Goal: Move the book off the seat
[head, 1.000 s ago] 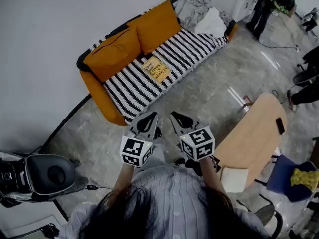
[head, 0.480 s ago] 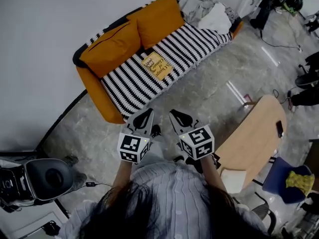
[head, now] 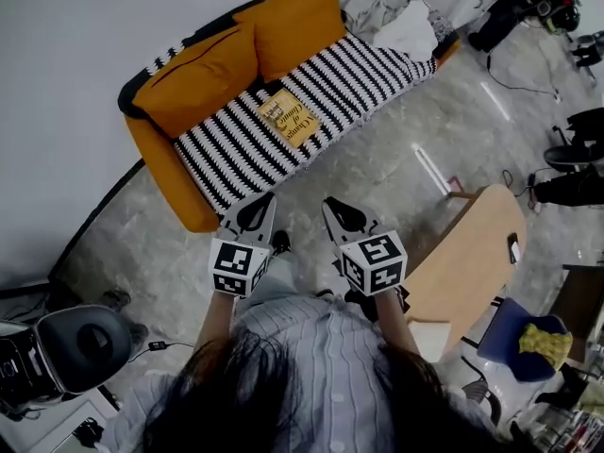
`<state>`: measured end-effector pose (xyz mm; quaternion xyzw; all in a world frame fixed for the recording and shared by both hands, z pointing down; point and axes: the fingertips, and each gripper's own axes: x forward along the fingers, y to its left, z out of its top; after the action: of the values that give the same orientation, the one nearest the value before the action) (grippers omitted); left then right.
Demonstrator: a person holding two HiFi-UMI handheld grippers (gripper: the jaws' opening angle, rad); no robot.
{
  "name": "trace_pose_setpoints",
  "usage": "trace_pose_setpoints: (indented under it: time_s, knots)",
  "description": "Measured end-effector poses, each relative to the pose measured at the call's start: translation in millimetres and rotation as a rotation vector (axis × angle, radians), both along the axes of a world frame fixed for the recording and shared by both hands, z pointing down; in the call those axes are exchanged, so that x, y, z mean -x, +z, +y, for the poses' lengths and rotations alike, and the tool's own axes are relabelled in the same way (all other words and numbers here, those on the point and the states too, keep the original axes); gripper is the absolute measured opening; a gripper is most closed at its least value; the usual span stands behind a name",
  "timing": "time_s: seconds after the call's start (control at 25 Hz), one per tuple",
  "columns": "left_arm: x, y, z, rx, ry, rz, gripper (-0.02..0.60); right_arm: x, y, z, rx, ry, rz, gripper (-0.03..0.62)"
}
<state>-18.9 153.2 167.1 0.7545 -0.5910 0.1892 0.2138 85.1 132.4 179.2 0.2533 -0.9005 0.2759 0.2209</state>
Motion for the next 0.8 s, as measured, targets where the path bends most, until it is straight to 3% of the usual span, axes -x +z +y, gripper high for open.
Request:
trace_pose_setpoints:
  time_s: [0.36,0.8]
  knots:
    - [49.4,3.0,-32.4,-0.043,-0.007,0.043,0.012,49.7,7.2,-31.4,0.052,0.05,-0.047,0.034]
    - [93.8,6.1,-36.5,-0.033,0.029,0.066,0.012,84.0,8.0,-54.3,0.042,0.103,-0.01,0.034]
